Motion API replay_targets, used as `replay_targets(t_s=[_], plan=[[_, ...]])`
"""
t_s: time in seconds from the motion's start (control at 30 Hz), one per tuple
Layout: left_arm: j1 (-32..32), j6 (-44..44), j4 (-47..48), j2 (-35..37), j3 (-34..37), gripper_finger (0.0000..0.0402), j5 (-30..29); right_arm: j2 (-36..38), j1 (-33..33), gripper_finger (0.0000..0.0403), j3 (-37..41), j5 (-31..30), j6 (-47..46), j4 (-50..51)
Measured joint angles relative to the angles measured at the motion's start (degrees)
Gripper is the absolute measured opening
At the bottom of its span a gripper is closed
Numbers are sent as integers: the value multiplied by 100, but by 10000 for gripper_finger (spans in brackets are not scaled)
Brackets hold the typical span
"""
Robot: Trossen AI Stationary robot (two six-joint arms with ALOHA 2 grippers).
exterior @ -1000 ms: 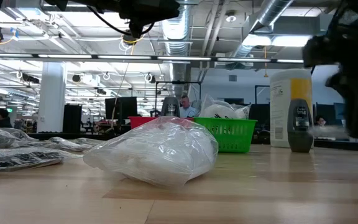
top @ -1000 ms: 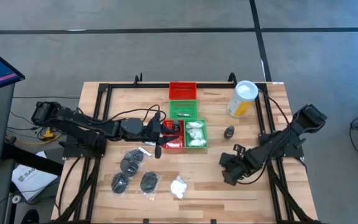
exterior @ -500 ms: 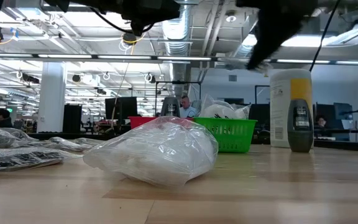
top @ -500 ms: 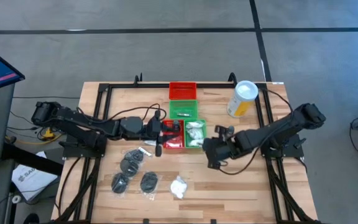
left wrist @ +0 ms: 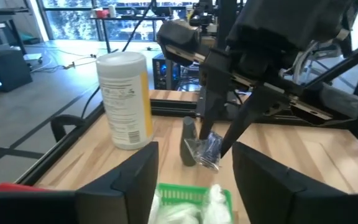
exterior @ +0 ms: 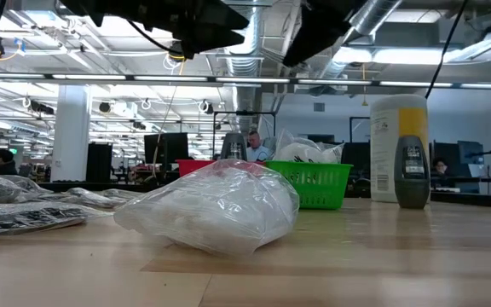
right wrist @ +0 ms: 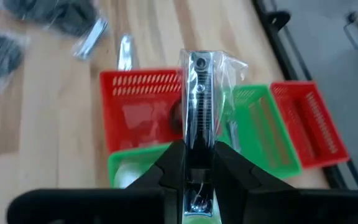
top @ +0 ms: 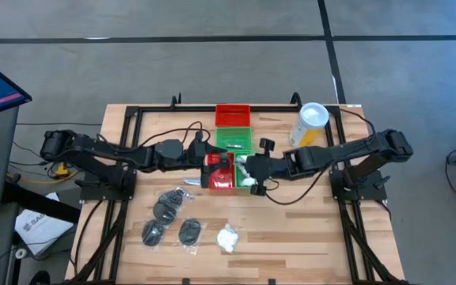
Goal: Pick & Place Travel size toiletries
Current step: Put the silver nail cutter into the top green bin
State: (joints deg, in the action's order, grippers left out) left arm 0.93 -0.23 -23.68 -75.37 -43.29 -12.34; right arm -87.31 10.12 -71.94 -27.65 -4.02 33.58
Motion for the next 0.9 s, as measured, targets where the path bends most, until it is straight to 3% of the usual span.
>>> replay_targets(t_s=[0.3,0.4,0.53,0.63,0.9], plan=[[-220,20,-40,0,0,214,416,145,-326,46,-2,101,651,-965],[-293,144,-168,0,-1,211,465,209,-391,47,2,403,890,-1289],[-427,256,-633,-2,-2,207,952,212,-497,47,0,830,1038,-1734],[-489,421,-979,-89,-10,204,1076,212,-557,46,0,870,1097,-1964],[-707,583,-1854,-654,-4,164,1705,218,-705,46,2,1132,1162,-2044]])
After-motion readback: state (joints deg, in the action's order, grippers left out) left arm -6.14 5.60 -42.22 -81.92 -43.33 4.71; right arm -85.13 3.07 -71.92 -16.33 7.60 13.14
